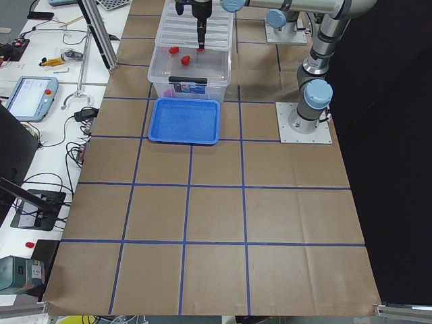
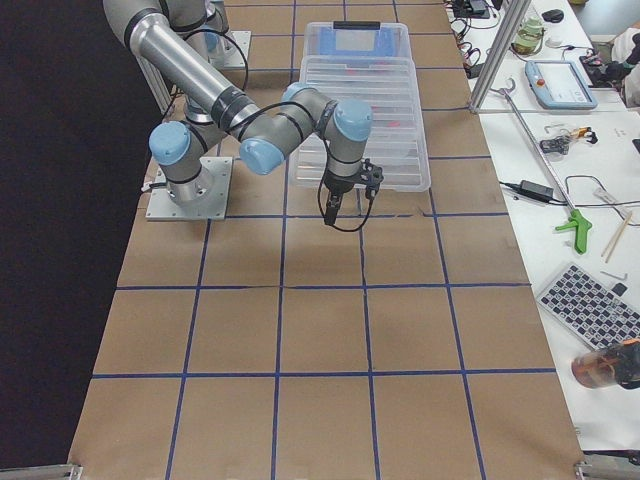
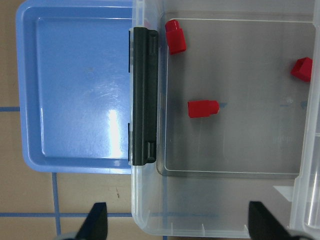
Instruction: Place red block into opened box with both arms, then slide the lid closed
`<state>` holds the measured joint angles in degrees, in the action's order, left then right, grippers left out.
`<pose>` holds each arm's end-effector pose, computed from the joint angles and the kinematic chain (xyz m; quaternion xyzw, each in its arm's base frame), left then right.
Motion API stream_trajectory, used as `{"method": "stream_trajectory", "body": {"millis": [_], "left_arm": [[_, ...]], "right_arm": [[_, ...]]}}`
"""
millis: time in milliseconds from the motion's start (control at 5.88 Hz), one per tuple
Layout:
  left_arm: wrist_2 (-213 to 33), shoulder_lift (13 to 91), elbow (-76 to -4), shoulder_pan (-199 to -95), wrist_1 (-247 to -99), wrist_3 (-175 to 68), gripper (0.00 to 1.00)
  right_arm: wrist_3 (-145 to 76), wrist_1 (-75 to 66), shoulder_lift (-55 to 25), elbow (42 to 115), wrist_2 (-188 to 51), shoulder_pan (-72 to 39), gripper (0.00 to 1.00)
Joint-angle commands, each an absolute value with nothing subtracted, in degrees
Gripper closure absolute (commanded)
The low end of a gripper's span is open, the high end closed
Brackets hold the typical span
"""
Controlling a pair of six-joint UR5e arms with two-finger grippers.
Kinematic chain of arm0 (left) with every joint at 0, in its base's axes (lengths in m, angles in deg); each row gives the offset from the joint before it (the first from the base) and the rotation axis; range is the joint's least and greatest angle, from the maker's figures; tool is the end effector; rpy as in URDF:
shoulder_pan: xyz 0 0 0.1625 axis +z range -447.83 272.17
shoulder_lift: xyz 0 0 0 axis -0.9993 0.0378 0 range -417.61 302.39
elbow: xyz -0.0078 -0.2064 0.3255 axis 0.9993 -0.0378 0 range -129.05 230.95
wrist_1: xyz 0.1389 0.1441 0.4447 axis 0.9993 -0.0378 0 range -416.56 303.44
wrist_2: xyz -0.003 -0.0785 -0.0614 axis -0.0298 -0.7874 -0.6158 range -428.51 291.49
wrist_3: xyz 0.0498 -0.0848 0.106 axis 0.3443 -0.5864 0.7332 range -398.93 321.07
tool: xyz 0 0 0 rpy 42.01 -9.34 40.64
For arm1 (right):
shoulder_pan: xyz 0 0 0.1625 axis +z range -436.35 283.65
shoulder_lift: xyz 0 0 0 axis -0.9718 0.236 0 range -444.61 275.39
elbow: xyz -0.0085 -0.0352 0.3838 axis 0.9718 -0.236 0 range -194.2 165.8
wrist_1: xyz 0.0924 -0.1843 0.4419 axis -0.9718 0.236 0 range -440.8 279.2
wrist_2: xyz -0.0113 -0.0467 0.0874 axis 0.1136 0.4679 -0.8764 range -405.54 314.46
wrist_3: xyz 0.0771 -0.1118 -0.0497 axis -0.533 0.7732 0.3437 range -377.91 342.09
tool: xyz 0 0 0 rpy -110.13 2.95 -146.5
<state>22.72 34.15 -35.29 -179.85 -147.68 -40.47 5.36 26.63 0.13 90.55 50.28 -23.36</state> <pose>-0.1506 -0.5776 0.4213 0.0040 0.9999 -0.0081 0.0105 -0.2479 -0.5260 0.2376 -0.1183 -0.9914 -0.0449 0.0326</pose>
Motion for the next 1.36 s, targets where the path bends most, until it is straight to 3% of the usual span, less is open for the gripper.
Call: {"method": "stream_trajectory", "body": {"millis": [0, 1190], "left_arm": [[20.0, 34.2, -35.4, -179.7, -146.7, -40.2, 0.02], [20.3, 34.1, -35.4, -179.7, -146.7, -39.9, 0.02]], "right_arm": [[4.9, 26.5, 0.5, 91.0, 47.0, -23.0, 0.00], [2.5, 26.5, 1.0, 91.2, 46.8, -17.0, 0.00]]}}
